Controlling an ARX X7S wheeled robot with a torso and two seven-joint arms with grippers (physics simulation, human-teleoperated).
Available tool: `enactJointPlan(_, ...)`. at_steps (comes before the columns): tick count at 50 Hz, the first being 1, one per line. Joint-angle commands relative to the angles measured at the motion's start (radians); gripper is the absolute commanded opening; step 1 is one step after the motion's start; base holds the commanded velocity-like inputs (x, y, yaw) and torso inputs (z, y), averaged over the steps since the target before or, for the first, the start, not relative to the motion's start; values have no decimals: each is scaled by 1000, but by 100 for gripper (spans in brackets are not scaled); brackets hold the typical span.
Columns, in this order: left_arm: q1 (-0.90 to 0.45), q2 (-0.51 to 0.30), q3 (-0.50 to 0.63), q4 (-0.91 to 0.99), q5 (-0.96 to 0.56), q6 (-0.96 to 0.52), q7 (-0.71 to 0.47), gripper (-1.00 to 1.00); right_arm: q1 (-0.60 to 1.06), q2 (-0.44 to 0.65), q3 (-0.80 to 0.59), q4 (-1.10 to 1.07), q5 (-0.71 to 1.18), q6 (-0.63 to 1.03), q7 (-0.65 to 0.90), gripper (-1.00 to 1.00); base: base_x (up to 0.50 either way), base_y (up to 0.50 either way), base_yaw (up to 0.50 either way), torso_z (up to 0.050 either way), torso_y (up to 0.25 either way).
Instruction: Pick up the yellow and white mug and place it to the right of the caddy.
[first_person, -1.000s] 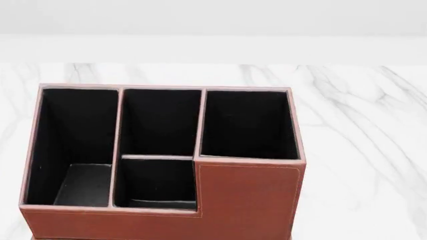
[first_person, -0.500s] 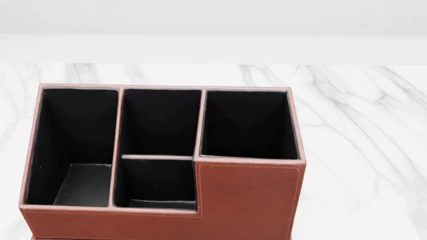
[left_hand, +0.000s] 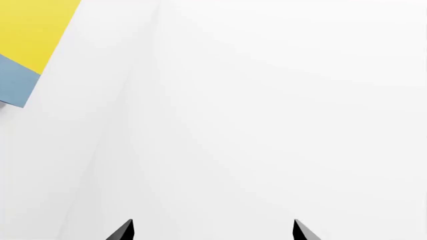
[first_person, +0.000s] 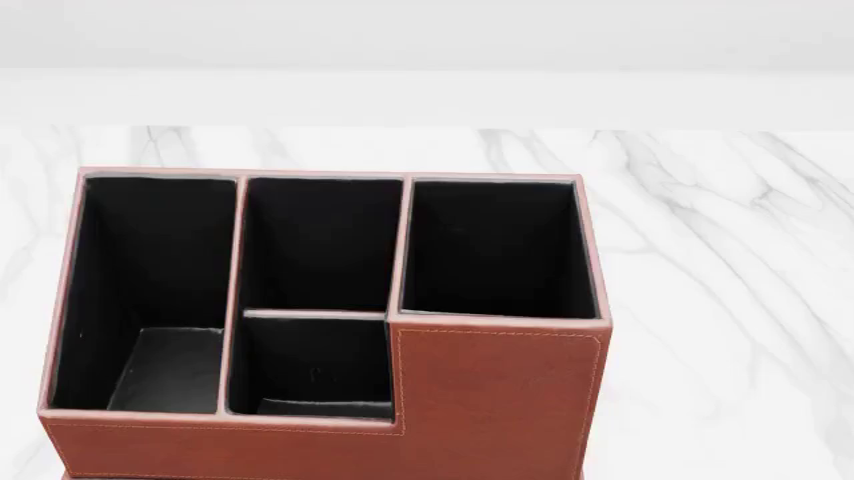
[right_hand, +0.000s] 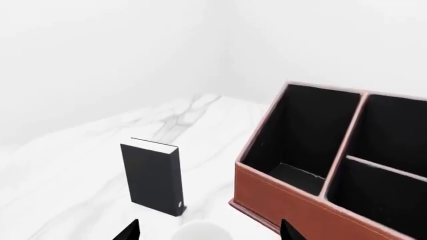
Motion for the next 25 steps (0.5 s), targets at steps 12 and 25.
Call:
enactJointPlan(12,0,0,-7,0,-6,-2,4,100,-50,3,8,72,-21,-56,-60,100,0,0,0,0,0)
enactJointPlan(25,0,0,-1,0,2,1,2,100,-81,7,2,140,6,-100,-149,100,0,0,0,0,0)
